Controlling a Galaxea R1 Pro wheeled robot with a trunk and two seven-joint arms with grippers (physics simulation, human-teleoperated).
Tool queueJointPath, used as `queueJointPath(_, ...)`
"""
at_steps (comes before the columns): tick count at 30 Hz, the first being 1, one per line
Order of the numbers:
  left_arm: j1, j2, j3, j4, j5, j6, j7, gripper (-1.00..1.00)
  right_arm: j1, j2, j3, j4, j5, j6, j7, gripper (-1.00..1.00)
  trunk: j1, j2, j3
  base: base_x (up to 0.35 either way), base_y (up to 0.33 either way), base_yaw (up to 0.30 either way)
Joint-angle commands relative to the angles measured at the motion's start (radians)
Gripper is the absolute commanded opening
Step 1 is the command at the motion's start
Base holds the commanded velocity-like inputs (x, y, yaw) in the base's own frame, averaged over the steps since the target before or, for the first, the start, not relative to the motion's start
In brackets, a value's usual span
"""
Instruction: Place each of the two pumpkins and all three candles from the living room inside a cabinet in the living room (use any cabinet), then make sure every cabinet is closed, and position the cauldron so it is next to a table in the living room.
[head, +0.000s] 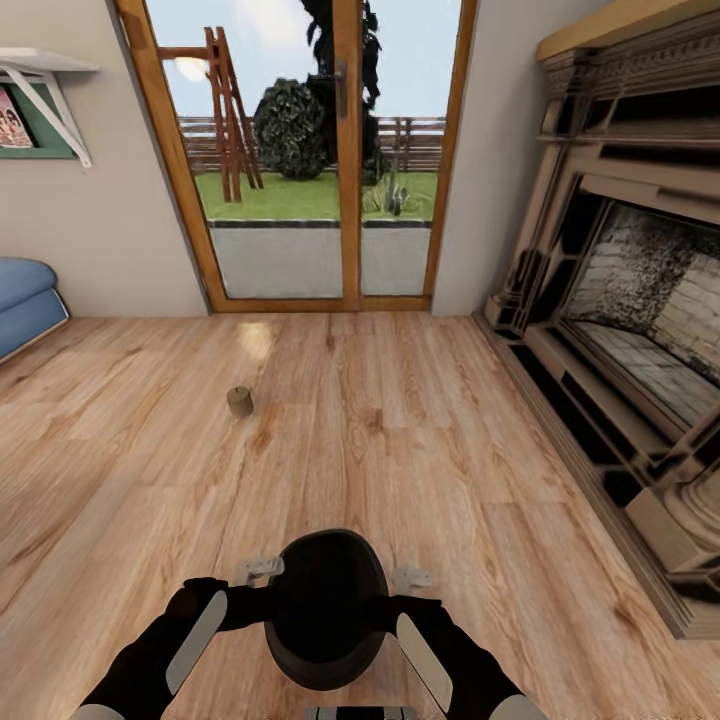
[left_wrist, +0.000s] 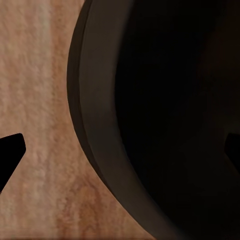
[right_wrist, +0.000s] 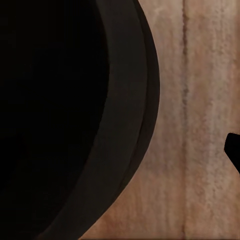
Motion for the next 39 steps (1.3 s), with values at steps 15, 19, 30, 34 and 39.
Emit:
queueJointPath(15,-0.001,0.001,-0.003,-0.001,0.006,0.003,0.005,1.00,-0.001,-0.002,0.004,-0.003,-0.007,-0.001,-0.004,1.00,0.003,-0.002,-0.028,0.000,0.000,0.000)
queueJointPath(19,0.000,0.001,-0.003,-0.001,0.007,0.003,0.005,1.00,-0.001,-0.002,0.004,-0.003,-0.009,-0.001,-0.003,1.00,0.003,-0.002,-0.028,0.000,0.000,0.000)
queueJointPath(30,0.000,0.001,-0.003,-0.001,0.008,0.003,0.005,1.00,-0.001,-0.004,0.006,-0.005,-0.008,-0.001,-0.001,1.00,0.005,-0.003,-0.044,0.000,0.000,0.000)
queueJointPath(34,0.000,0.001,-0.004,-0.001,0.011,0.003,-0.002,1.00,-0.001,-0.004,0.006,-0.006,-0.009,-0.001,-0.001,1.00,0.005,-0.003,-0.044,0.000,0.000,0.000)
queueJointPath(39,-0.001,0.001,-0.003,0.000,0.014,0.003,-0.005,1.00,-0.001,-0.004,0.006,-0.006,-0.009,-0.001,-0.001,1.00,0.007,-0.004,-0.063,0.000,0.000,0.000)
